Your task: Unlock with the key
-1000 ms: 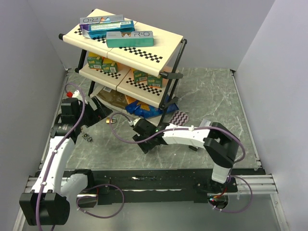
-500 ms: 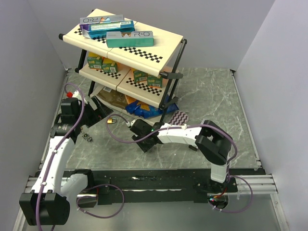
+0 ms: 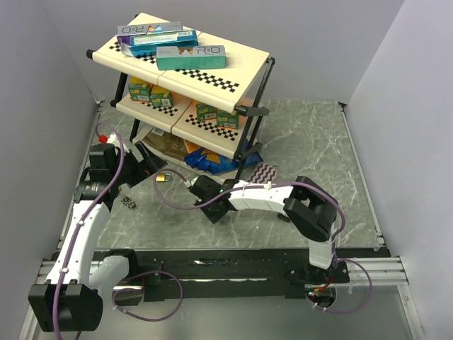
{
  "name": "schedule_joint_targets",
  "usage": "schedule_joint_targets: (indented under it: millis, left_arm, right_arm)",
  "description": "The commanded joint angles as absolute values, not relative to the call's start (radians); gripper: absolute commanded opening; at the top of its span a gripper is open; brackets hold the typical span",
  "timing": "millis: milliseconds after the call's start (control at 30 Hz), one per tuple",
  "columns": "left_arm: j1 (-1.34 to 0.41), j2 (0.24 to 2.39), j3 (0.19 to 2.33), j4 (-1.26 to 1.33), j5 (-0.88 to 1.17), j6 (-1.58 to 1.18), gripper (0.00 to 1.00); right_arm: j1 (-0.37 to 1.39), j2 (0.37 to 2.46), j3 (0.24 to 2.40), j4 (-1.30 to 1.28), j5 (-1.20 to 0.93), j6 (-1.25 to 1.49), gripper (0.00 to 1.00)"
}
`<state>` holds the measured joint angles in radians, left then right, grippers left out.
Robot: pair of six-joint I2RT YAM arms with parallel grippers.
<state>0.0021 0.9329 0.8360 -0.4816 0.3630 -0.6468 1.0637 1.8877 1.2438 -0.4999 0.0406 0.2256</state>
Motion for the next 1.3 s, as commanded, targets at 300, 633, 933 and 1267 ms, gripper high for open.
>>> schedule_joint_targets:
  millis: [300, 633, 933, 1267]
  left_arm:
    - [0.005, 0.897, 0.855, -0.048, 0.830, -0.808, 0.98]
    - [-0.112, 0.893, 0.790, 0.708, 1.051, -1.238, 0.99]
    - [-0.274, 0.937, 0.824, 0.652, 1.060, -1.160, 0.98]
    - [-0.391, 0.994, 0.808, 0.715, 1.092, -1.223, 0.79]
  right_arm:
    - [0.888, 1.527, 1.399, -0.614, -0.374, 0.322, 0.00]
    - [0.755, 1.391, 1.560, -0.500, -0.735, 0.549, 0.00]
    - [0.729, 1.362, 1.582, -0.407, -0.762, 0.686, 0.00]
    - [0.695, 1.301, 1.482, -0.298, -0.759, 0.745, 0.00]
